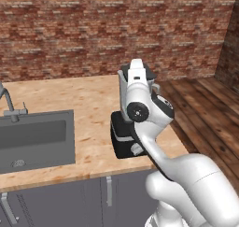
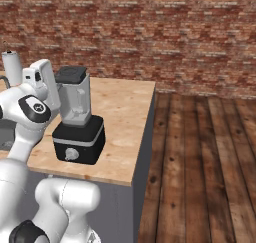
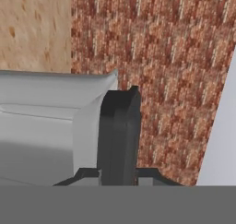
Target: Close the lid blender by securely placing the lid on top.
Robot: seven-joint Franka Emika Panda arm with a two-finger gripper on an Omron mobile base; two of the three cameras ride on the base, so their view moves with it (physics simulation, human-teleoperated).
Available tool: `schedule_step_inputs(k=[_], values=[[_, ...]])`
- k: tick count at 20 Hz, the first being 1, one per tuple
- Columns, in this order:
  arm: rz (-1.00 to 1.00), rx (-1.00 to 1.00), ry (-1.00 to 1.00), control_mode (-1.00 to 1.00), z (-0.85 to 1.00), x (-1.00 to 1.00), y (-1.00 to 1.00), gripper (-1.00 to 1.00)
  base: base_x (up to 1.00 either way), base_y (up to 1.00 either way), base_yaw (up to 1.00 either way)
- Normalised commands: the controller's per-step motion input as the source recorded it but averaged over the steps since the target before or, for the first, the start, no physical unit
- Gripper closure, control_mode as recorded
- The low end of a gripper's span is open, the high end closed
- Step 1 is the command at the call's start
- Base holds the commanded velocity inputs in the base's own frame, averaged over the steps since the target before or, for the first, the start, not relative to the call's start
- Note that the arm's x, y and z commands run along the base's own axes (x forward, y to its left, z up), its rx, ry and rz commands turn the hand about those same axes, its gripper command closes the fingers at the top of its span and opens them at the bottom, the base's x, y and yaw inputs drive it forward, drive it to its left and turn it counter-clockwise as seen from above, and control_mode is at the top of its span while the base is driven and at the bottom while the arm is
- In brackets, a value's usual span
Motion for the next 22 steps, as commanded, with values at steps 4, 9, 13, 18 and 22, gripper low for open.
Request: schedule_step_inputs(k=[4, 9, 13, 18, 22], values=[[0.00, 0.00, 0.00, -1.00, 0.00, 0.00, 0.00, -1.00, 0.00, 0.00, 0.00], [0.00, 0.00, 0.00, -1.00, 0.00, 0.00, 0.00, -1.00, 0.00, 0.00, 0.00], [0.00, 0.00, 0.00, -1.00, 0.09, -0.04, 0.00, -1.00, 0.00, 0.00, 0.00], [0.00, 0.00, 0.00, -1.00, 0.14, -0.26, 0.00, -1.00, 0.00, 0.00, 0.00], [0.00, 0.00, 0.06, -1.00, 0.07, -0.10, 0.00, -1.00, 0.00, 0.00, 0.00]])
